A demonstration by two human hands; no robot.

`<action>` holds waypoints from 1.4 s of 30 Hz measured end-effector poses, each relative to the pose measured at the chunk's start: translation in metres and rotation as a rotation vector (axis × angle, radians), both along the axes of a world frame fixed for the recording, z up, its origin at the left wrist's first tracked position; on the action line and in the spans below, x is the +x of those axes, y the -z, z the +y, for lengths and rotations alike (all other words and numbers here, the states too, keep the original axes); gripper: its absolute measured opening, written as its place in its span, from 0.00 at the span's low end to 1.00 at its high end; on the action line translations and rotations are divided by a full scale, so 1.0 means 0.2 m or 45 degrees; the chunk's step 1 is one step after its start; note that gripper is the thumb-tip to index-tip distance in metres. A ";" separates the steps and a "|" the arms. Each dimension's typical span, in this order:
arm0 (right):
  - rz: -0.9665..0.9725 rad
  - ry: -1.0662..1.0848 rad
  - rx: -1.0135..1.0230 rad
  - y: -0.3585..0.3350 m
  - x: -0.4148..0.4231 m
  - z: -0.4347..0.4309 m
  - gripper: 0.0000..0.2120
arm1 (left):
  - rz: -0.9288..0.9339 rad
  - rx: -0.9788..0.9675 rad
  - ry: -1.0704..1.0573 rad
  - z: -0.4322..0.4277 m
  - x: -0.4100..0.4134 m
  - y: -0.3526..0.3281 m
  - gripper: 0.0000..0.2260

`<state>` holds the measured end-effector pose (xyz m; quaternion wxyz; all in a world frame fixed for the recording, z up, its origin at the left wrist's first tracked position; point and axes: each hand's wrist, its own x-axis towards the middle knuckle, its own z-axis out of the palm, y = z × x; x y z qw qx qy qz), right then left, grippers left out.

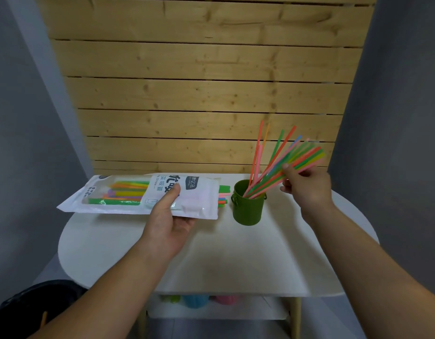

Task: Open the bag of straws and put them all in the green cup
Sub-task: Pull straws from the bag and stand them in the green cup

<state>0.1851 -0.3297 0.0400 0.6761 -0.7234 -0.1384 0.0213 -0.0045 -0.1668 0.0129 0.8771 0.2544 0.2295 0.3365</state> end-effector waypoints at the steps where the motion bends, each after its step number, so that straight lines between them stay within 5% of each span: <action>1: 0.009 0.005 0.007 0.01 0.01 0.01 0.04 | 0.000 0.009 0.002 0.00 0.00 0.00 0.13; 13: -0.014 -0.100 -0.198 0.08 0.00 0.00 0.09 | -0.015 -0.006 -0.003 -0.01 -0.01 -0.01 0.16; 20: 0.390 -0.287 -0.516 0.01 -0.14 0.00 0.22 | -0.012 -0.009 0.001 -0.02 -0.02 -0.02 0.15; 28: 0.547 -0.611 0.008 0.00 -0.30 0.09 0.11 | -0.016 0.038 0.032 -0.04 -0.01 -0.03 0.12; 42: 0.396 -0.522 0.063 0.00 -0.33 0.12 0.05 | -0.020 0.040 0.037 -0.03 -0.01 -0.02 0.13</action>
